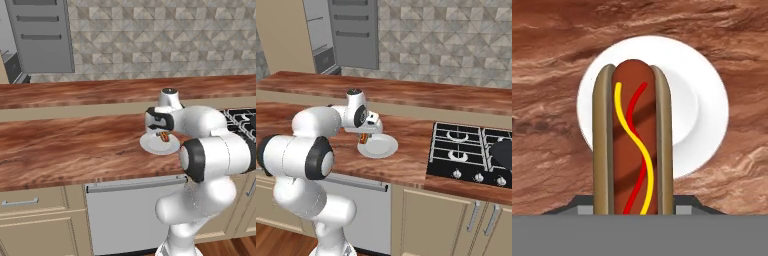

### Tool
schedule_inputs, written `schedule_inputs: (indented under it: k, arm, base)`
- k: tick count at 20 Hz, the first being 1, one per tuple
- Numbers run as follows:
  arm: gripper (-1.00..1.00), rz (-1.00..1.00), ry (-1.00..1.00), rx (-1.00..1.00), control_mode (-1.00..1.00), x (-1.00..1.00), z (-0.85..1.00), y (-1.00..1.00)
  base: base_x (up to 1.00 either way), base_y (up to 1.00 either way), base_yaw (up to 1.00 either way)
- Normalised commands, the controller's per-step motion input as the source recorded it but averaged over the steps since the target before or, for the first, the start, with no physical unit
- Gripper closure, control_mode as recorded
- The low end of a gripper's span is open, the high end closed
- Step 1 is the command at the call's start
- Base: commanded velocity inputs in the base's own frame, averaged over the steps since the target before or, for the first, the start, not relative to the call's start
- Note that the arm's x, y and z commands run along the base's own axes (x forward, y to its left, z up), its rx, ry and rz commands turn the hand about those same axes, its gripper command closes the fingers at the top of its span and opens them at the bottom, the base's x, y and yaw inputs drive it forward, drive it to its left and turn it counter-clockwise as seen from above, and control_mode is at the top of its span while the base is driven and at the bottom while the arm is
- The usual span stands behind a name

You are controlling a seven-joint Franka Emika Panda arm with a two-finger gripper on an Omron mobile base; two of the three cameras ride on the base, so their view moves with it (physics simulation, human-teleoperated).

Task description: Place the cold items (mushroom and cucumber) from the fridge in one tupperware on the dining counter. Place the warm items (kebab skewer and hot dog) in the stove area in another tupperware.

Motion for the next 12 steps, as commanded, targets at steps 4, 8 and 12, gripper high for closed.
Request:
schedule_inputs:
  k: [4,8,12]
  arm:
    - [1.00,-0.28,-0.14,0.17,-1.00,-1.00,1.00,0.36]
    - [1.00,-0.27,-0.01,0.16,-1.00,-1.00,1.00,0.14]
    - [1.00,-0.18,0.18,-0.03,-1.00,-0.94,0.75,-0.01]
  base:
    - [0.00,0.00,0.00]
    - [0.00,0.00,0.00]
    - [0.00,0.00,0.00]
